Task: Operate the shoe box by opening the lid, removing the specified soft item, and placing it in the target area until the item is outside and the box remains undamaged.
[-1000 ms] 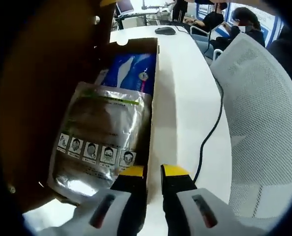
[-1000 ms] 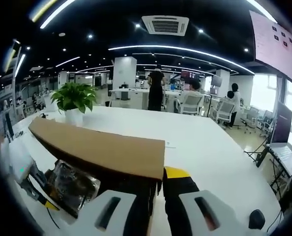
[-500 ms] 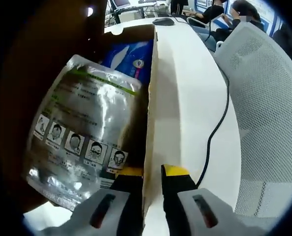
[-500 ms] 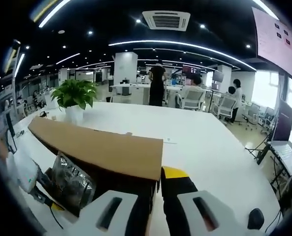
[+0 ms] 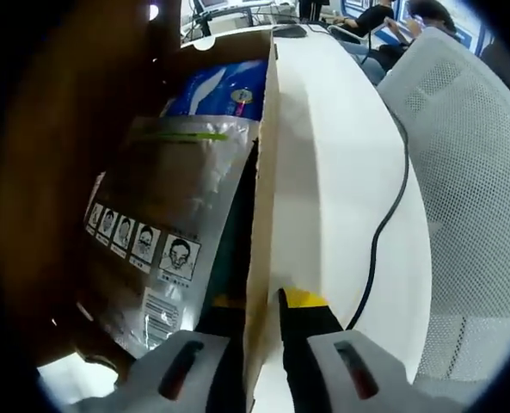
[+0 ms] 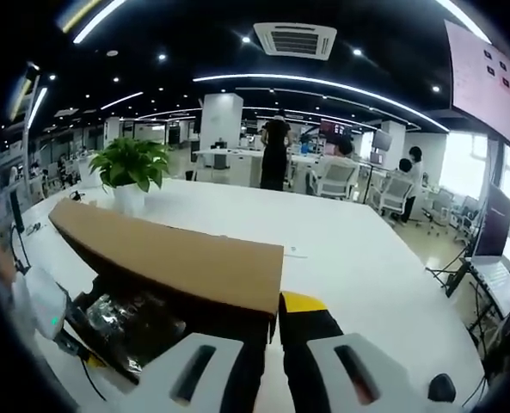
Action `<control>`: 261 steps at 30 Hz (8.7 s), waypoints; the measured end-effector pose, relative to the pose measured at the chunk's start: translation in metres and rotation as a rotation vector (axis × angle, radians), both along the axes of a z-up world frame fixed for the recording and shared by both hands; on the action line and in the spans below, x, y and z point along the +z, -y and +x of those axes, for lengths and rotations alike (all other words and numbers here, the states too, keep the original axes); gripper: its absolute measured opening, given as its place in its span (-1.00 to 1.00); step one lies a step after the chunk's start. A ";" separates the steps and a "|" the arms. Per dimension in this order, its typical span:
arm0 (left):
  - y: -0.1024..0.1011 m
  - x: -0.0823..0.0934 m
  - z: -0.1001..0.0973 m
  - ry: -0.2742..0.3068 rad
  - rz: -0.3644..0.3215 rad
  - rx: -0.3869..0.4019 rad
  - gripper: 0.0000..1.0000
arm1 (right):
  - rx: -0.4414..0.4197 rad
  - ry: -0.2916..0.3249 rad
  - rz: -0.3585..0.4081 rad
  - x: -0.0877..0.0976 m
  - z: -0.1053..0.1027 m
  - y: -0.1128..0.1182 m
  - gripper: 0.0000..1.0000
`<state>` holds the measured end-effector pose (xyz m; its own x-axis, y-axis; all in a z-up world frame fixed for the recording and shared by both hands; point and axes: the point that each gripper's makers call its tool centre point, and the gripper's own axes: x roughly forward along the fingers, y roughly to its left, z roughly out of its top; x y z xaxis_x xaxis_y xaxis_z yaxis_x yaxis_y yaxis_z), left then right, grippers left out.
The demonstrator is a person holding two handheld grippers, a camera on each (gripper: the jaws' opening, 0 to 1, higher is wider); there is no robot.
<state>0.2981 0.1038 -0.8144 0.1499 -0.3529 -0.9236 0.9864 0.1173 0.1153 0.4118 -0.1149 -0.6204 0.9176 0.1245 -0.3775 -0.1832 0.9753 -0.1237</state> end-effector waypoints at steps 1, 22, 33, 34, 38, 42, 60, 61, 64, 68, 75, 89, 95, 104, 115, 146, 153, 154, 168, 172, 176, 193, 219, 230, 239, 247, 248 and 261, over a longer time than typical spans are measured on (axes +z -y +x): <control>0.000 0.000 0.000 0.002 -0.001 -0.002 -0.82 | 0.001 -0.002 -0.001 0.000 0.000 0.000 -0.99; 0.001 -0.003 0.003 0.034 -0.007 -0.004 -0.93 | -0.013 -0.050 0.028 0.003 0.006 0.002 -1.00; 0.002 -0.002 0.003 0.033 -0.011 -0.007 -0.92 | 0.010 -0.120 0.067 0.001 0.013 0.002 -1.00; 0.002 -0.002 0.003 0.033 -0.011 -0.004 -0.92 | 0.012 -0.121 0.062 0.002 0.015 0.002 -1.00; 0.001 -0.003 0.003 0.025 -0.011 0.002 -0.93 | 0.022 -0.134 0.038 0.002 0.020 0.000 -1.00; 0.001 -0.003 0.003 0.023 -0.012 0.003 -0.93 | 0.003 -0.148 0.090 0.003 0.024 0.001 -1.00; 0.001 -0.001 0.004 0.025 -0.014 0.009 -0.93 | 0.009 -0.141 0.085 0.007 0.048 0.000 -1.00; 0.001 -0.001 0.005 0.024 -0.014 0.010 -0.93 | 0.028 -0.137 0.069 0.007 0.050 -0.001 -1.00; 0.000 -0.001 0.005 0.023 -0.013 0.011 -0.93 | 0.043 -0.146 0.068 0.007 0.057 -0.001 -1.00; 0.000 -0.001 0.005 0.023 -0.014 0.009 -0.93 | 0.033 -0.251 0.080 0.002 0.063 -0.001 -1.00; 0.000 -0.001 0.006 0.023 -0.014 0.007 -0.93 | 0.002 -0.292 0.071 0.002 0.066 -0.003 -1.00; 0.001 0.000 0.006 0.014 -0.015 0.014 -0.93 | -0.002 -0.314 0.085 -0.001 0.072 -0.003 -1.00; 0.001 -0.001 0.005 0.027 -0.018 0.029 -0.92 | 0.062 -0.273 0.006 -0.001 0.082 -0.011 -1.00; 0.001 -0.002 0.006 0.026 -0.019 0.018 -0.93 | 0.093 -0.217 0.088 -0.002 0.087 -0.006 -1.00; 0.002 -0.002 0.005 0.022 -0.026 0.000 -0.93 | 0.047 -0.209 0.051 -0.009 0.098 -0.004 -1.00; 0.002 -0.002 0.005 0.026 -0.025 0.008 -0.93 | 0.051 -0.323 0.120 -0.037 0.120 -0.009 -1.00; 0.003 -0.002 0.005 0.029 -0.024 0.002 -0.93 | 0.074 -0.348 0.108 -0.041 0.116 -0.012 -1.00; 0.002 -0.003 0.005 0.028 -0.023 -0.002 -0.93 | 0.103 -0.356 0.070 -0.043 0.116 -0.011 -1.00; 0.002 -0.003 0.004 0.010 -0.023 -0.018 -0.93 | -0.018 -0.495 0.186 -0.073 0.136 0.010 -1.00; 0.001 -0.003 0.004 0.011 -0.023 -0.020 -0.93 | -0.016 -0.480 0.142 -0.078 0.139 0.007 -1.00; 0.001 -0.003 0.004 0.011 -0.023 -0.021 -0.93 | -0.044 -0.466 0.167 -0.081 0.139 0.007 -1.00; 0.001 -0.002 0.003 0.020 -0.024 -0.038 -0.93 | -0.034 -0.517 0.079 -0.096 0.100 -0.001 -1.00; 0.002 -0.002 0.003 0.020 -0.023 -0.032 -0.93 | 0.117 -0.446 0.041 -0.075 0.060 -0.009 -0.52; 0.002 -0.002 0.003 0.017 -0.025 -0.033 -0.93 | 0.188 -0.314 0.153 -0.053 0.060 -0.020 0.27; 0.001 -0.002 0.003 0.018 -0.024 -0.031 -0.93 | 0.192 -0.282 0.261 -0.047 0.050 -0.025 0.58; 0.001 -0.001 0.004 0.000 -0.021 -0.010 -0.93 | 0.211 -0.257 0.344 -0.038 0.032 -0.026 0.53; 0.001 -0.001 0.003 0.002 -0.022 -0.011 -0.93 | 0.212 -0.258 0.358 -0.038 0.029 -0.027 0.53; 0.001 0.000 0.003 0.004 -0.022 -0.008 -0.93 | 0.315 -0.361 0.586 -0.044 -0.014 -0.060 0.23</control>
